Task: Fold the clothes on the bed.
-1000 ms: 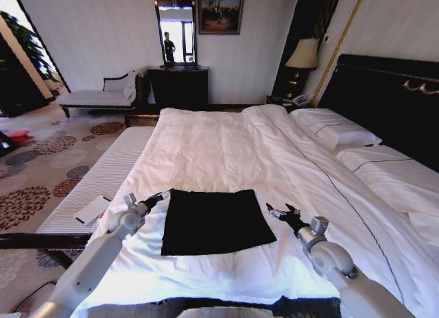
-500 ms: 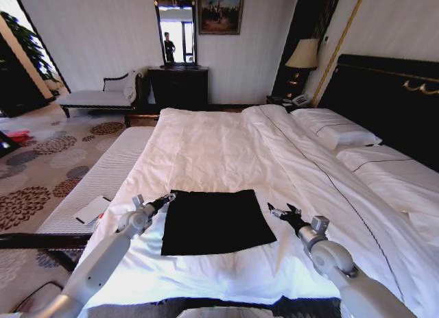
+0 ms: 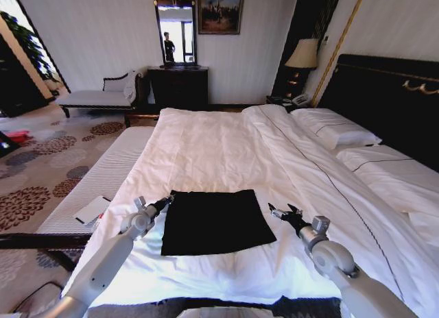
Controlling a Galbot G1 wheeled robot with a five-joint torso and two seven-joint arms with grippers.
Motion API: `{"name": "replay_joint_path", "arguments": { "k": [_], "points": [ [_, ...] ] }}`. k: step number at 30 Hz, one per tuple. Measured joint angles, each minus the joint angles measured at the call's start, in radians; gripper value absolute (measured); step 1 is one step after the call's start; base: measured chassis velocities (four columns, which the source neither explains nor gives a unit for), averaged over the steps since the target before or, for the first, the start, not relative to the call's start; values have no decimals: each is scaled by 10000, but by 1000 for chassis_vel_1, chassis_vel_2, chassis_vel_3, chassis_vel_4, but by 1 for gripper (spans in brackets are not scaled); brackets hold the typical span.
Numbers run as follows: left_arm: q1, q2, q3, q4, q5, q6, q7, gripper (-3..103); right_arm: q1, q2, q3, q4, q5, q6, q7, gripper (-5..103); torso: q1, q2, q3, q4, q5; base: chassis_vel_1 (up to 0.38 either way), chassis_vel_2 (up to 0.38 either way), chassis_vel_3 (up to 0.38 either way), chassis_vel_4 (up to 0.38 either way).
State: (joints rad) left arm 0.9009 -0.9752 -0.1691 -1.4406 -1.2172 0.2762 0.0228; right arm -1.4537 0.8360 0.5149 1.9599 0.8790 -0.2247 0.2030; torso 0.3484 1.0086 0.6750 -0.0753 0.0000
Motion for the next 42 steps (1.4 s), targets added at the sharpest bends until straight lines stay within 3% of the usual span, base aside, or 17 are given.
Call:
{"name": "replay_joint_path", "arguments": {
  "k": [5,8,10,13,18,27,42],
  "points": [
    [110,5,-115,-112,13,-8,-36,1,234,-5,-142,5,438,-223,186,100,0,0,0,0,0,0,0,0,0],
    [434,45,-294,-381,183,-36,-75,1,1048,-308,-568,-116,1386,-755,271,100,0,0,0,-4,-2,0,0,0,0],
    [460,49,-307,-403,197,-39,-76,1,1119,-332,-610,-137,1462,-795,267,100,0,0,0,-3,-2,0,0,0,0],
    [779,100,-418,-754,393,-93,-166,1,2808,-680,-1290,-732,3030,-1532,-165,100,0,0,0,4,-3,0,0,0,0],
    [980,150,-480,-1047,483,-105,-239,1,4674,-541,-2134,-1857,4407,-2256,-555,100,1,0,2,4,-3,0,0,0,0],
    [1067,324,-497,-1281,398,-108,-374,1,6346,45,-3395,-4139,4702,-2531,-1195,100,1,0,2,0,2,0,0,0,0],
    [1028,299,-352,-1386,322,-102,-447,1,6397,417,-3668,-5089,3979,-2471,-1568,100,0,0,0,-1,0,0,0,0,0]
  ]
}}
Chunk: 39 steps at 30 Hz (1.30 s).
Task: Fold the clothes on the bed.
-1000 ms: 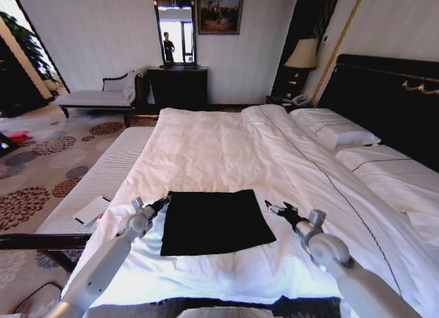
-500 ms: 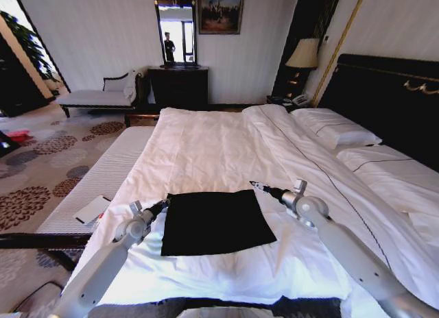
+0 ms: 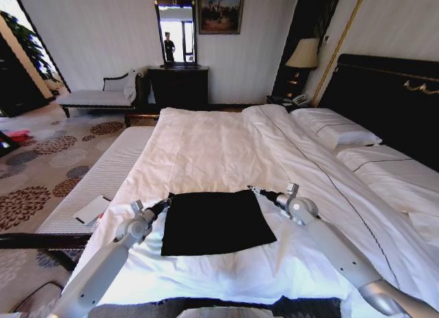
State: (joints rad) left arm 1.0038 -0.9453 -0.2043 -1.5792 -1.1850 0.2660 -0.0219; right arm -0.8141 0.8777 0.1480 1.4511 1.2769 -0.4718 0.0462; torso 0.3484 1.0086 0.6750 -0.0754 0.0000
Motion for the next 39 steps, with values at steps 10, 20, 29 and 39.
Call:
{"name": "replay_joint_path", "arguments": {
  "k": [10,20,29,39],
  "points": [
    [89,37,-29,-99,22,6,-4,1,107,150,-274,-170,-167,1,-63,100,-1,0,0,3,0,0,0,0,0],
    [104,41,-44,-116,40,9,-7,1,33,174,-310,-176,-286,12,-66,70,-1,0,0,2,0,0,0,0,0],
    [104,38,-22,-156,72,16,-22,1,55,189,-328,-211,-326,80,-65,32,-1,0,0,2,0,0,0,0,0],
    [137,34,-48,-222,91,19,-58,1,-59,162,-319,-24,-345,163,-14,2,0,0,0,2,0,0,0,0,0]
  ]
}}
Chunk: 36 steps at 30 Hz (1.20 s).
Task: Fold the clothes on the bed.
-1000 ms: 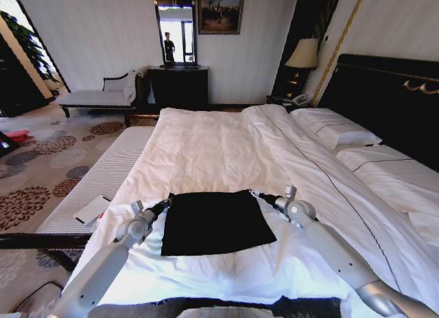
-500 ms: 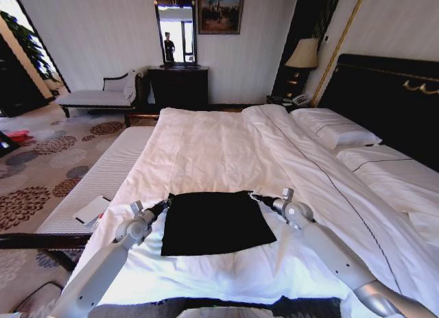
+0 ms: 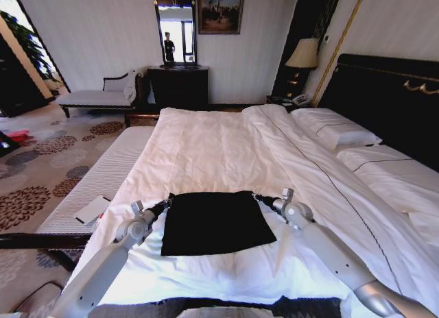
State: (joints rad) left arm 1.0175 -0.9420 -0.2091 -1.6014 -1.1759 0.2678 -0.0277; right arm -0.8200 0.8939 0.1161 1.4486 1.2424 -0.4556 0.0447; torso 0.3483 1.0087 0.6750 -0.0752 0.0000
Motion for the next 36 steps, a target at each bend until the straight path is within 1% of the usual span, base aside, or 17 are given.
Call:
{"name": "replay_joint_path", "arguments": {
  "k": [6,12,14,17,19,20,23,24,28,30,33,34,36],
  "points": [
    [77,-6,-70,-144,22,2,-52,1,-224,-20,103,200,-49,165,36,0,0,0,0,0,0,0,0,0,0],
    [176,218,-370,-660,-3,-16,-120,1,-475,-186,498,947,157,334,323,0,0,0,1,-1,0,0,0,0,0],
    [178,334,-464,-856,-23,-23,-122,1,-507,-271,593,1262,111,455,465,0,0,0,0,-2,0,0,0,0,0],
    [122,559,-622,-1288,-144,-33,-211,1,-453,-436,636,1713,-323,860,648,0,0,0,1,1,1,0,0,0,0],
    [-20,719,-743,-1722,-301,-46,-352,1,-269,-563,797,2236,-6,964,942,0,0,0,0,2,-1,0,0,0,0],
    [-20,719,-743,-1722,-301,-46,-352,1,-269,-563,797,2236,-6,964,942,0,0,0,0,2,-1,0,0,0,0],
    [-287,1067,-949,-2392,-624,-73,-613,1,-30,-880,1040,2990,393,1017,1237,0,1,0,1,-1,0,0,0,0,0],
    [-287,1067,-949,-2392,-624,-73,-613,1,-30,-880,1040,2990,393,1017,1237,0,1,0,1,-1,0,0,0,0,0],
    [-491,1751,-1383,-3260,-1075,-93,-755,1,46,-1391,1501,4066,1001,1036,1657,0,0,2,0,1,0,0,0,0,0],
    [-499,1823,-1442,-3365,-1149,-93,-778,1,36,-1424,1541,4131,1035,1037,1681,0,0,1,0,1,0,0,0,0,0],
    [-473,2240,-1867,-4008,-1562,-93,-947,1,-138,-1771,2113,4784,1456,1029,1941,0,0,1,0,0,1,0,0,0,0],
    [-473,2240,-1867,-4008,-1562,-93,-947,1,-138,-1771,2113,4784,1456,1029,1941,0,0,1,0,0,1,0,0,0,0],
    [-337,2421,-2149,-4328,-1718,-91,-1022,1,-260,-1944,2412,5061,1656,1010,2050,0,0,2,0,-2,1,0,0,0,0]
  ]
}}
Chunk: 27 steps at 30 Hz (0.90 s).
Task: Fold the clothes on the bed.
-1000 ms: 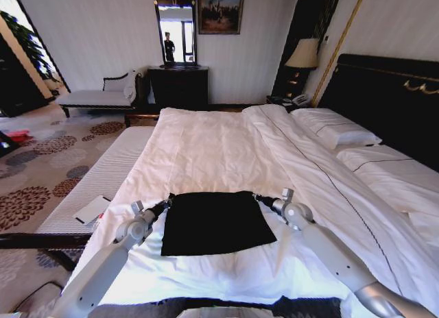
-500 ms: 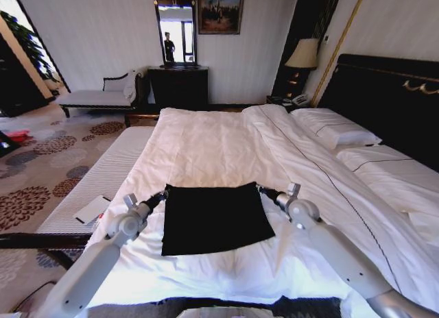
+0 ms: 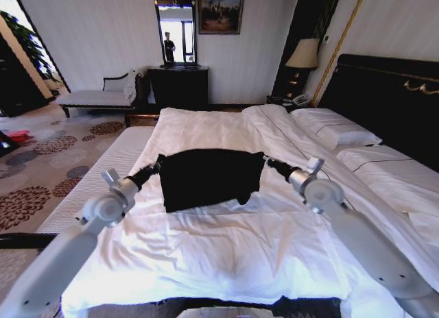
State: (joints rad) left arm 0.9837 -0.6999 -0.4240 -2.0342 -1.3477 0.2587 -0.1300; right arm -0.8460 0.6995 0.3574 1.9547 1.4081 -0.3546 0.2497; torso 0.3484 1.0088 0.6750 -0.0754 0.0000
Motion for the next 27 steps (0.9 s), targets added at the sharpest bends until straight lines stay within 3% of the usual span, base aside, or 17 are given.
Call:
{"name": "replay_joint_path", "arguments": {
  "k": [9,11,14,16,18,21,24,27],
  "points": [
    [1080,366,-1446,-1212,-348,19,-76,1,-809,-505,1299,1372,819,-177,452,0,0,0,0,1,-2,0,0,0,0],
    [1849,372,-2334,-1878,-502,28,-101,1,-1314,-654,2012,2030,1200,-359,747,0,0,0,0,1,0,0,0,0,0],
    [2419,291,-2893,-2299,-540,28,-112,1,-1720,-678,2494,2452,1419,-447,942,0,0,0,-1,0,0,0,0,0,0],
    [3647,-112,-3745,-2984,-465,28,-98,1,-2580,-591,3315,3054,1638,-529,1145,0,-1,0,-1,4,-3,0,0,0,0],
    [3965,-248,-3929,-3125,-406,28,-68,1,-2892,-536,3585,3222,1677,-557,1176,0,-1,0,-1,3,-4,0,0,0,0],
    [5569,-1106,-4825,-3893,-63,-21,203,1,-4610,-114,4780,4008,1682,-697,1282,0,-2,0,-2,-1,0,0,0,0,0],
    [6403,-1581,-5322,-4268,20,-60,364,1,-5314,156,5199,4484,1634,-758,1384,0,-3,0,-3,-3,2,0,0,0,0],
    [7632,-2181,-5959,-4687,82,-119,546,1,-6420,658,5965,5414,1588,-996,1540,0,-3,1,-3,6,-1,0,0,0,0]
  ]
}}
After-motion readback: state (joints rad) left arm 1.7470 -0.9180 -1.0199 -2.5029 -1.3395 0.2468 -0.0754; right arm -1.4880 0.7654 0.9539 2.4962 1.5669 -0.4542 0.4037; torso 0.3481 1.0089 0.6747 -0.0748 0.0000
